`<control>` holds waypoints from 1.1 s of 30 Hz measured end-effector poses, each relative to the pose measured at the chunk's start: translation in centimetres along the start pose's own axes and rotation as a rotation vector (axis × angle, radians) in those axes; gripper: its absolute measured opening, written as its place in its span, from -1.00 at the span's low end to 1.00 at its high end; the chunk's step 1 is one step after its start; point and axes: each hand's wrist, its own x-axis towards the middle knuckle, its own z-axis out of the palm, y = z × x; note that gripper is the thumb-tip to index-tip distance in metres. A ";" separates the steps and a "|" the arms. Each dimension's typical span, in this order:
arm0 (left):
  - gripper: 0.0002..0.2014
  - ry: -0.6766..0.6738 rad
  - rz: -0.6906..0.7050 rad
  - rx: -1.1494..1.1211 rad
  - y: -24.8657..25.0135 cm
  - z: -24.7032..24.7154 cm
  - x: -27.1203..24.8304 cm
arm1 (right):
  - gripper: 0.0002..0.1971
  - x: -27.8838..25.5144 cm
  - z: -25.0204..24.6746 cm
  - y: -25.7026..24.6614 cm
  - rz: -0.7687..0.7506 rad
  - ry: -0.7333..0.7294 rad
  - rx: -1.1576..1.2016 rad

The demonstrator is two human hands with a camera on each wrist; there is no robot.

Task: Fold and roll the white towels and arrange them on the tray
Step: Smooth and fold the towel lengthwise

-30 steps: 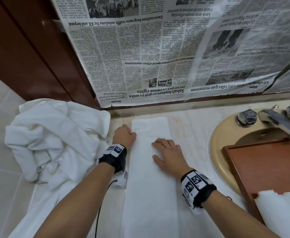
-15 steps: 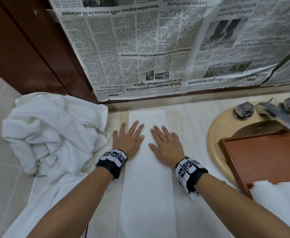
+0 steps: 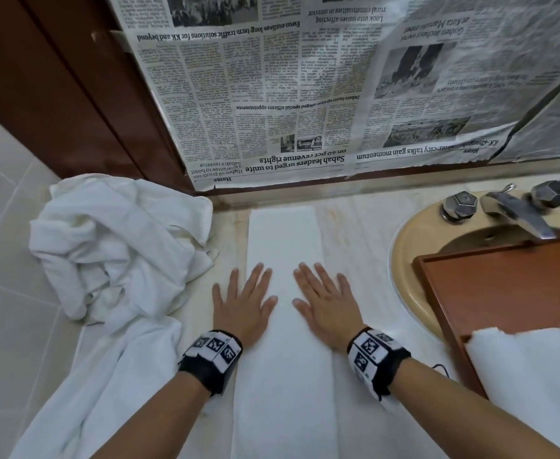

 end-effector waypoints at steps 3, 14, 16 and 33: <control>-0.44 -0.012 -0.084 -0.040 -0.6 -0.5 0.3 | -0.39 0.8 -1.2 1.4 0.101 -0.018 0.004; -0.32 0.036 -0.033 -0.074 0.9 3.7 -7.1 | -0.36 -7.9 2.5 -3.4 -0.009 -0.069 0.016; -0.31 0.034 -0.043 -0.082 1.0 3.8 -7.1 | -0.32 -7.4 1.7 -2.3 -0.013 -0.068 -0.031; -0.47 0.015 -0.023 -0.095 2.6 5.1 -10.9 | -0.35 -13.7 4.6 -2.9 0.019 0.041 0.002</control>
